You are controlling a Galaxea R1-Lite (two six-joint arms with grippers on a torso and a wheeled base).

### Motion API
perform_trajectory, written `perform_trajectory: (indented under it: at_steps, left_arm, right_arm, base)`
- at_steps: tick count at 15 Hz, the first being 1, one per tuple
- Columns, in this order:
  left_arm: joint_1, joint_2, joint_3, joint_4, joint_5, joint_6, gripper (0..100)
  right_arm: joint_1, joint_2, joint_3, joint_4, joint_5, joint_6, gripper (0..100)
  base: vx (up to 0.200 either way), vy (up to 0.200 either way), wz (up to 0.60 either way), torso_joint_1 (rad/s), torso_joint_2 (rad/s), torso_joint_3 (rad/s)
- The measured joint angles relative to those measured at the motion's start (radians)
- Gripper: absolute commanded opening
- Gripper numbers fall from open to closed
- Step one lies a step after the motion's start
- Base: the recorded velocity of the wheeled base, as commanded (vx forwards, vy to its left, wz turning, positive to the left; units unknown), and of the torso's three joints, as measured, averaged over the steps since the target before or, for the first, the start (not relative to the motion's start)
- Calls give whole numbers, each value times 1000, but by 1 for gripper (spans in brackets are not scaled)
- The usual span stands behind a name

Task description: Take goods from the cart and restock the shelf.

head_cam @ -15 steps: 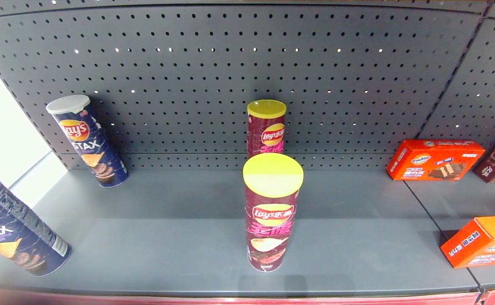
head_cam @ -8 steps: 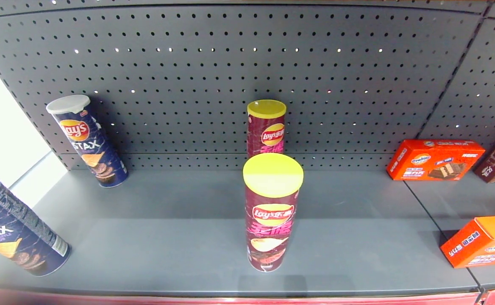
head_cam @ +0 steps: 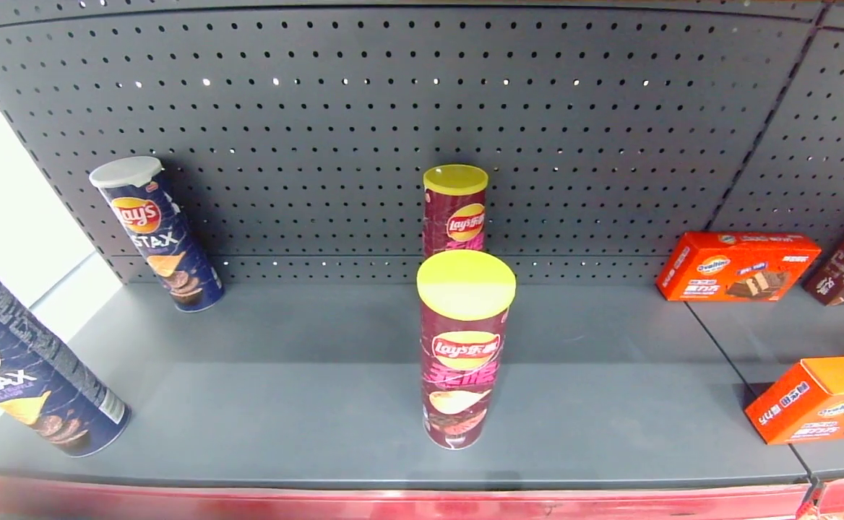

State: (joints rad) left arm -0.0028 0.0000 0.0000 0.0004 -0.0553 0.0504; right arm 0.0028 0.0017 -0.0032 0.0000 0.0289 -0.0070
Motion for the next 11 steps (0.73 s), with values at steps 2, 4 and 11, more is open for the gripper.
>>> perform_trajectory:
  at_steps: [2, 4, 11]
  left_arm:
    - [0, 0, 0, 0, 0, 0, 100]
    - [0, 0, 0, 0, 0, 0, 100]
    - [0, 0, 0, 0, 0, 0, 100]
  right_arm:
    - [0, 0, 0, 0, 0, 0, 100]
    - [0, 0, 0, 0, 0, 0, 100]
    - [0, 0, 0, 0, 0, 1, 100]
  base:
    - [0, 0, 0, 0, 0, 0]
    - [0, 0, 0, 0, 0, 0]
    - [0, 0, 0, 0, 0, 0]
